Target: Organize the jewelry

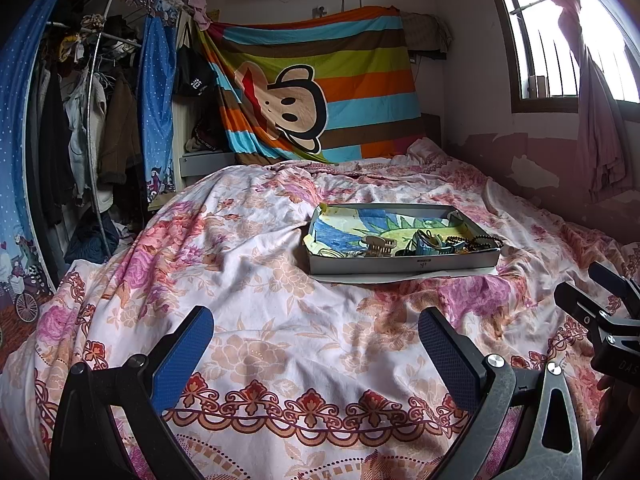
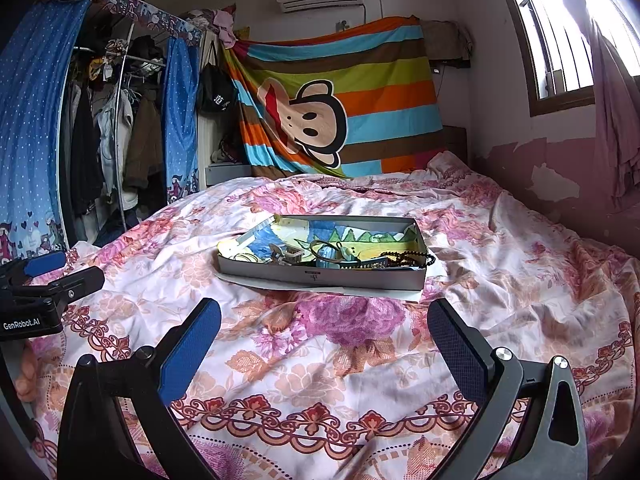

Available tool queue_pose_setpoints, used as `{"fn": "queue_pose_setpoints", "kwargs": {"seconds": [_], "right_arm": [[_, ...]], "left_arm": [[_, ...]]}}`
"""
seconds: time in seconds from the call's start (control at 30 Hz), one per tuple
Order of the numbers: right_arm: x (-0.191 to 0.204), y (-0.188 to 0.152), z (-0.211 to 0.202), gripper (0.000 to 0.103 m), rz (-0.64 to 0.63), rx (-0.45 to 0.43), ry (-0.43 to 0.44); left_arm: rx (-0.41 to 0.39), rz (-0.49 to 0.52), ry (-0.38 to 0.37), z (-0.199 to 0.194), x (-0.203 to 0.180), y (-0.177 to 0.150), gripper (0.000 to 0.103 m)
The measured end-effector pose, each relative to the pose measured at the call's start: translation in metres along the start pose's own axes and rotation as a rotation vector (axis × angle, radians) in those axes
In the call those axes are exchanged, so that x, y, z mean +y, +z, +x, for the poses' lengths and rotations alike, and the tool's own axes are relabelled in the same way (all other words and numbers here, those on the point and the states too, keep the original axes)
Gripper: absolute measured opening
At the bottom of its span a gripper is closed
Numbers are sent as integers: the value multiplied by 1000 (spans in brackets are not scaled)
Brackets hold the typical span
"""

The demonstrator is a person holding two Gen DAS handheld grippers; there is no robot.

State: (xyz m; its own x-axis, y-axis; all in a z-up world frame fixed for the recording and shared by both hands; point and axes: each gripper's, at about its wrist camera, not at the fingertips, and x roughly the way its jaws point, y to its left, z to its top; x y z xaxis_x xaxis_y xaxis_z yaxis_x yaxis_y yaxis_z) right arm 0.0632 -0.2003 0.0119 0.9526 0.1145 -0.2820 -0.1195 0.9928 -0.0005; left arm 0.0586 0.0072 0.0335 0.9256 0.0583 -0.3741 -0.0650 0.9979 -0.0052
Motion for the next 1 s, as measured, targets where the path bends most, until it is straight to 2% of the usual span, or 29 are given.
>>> {"fn": "queue_pose_setpoints", "kwargs": {"seconds": [0.6,0.8,1.0], "right_arm": [[0,1,0,101,0,1,0],[0,-2,-1,101,-2,-13,0],[-1,-5,-1,101,-4,-13,2]], "left_arm": [[8,12,-12,-2,-4,1,103],[-51,32,-5,-14,-5,1,103],[-56,44,-7,-11,-5,5,103]]}}
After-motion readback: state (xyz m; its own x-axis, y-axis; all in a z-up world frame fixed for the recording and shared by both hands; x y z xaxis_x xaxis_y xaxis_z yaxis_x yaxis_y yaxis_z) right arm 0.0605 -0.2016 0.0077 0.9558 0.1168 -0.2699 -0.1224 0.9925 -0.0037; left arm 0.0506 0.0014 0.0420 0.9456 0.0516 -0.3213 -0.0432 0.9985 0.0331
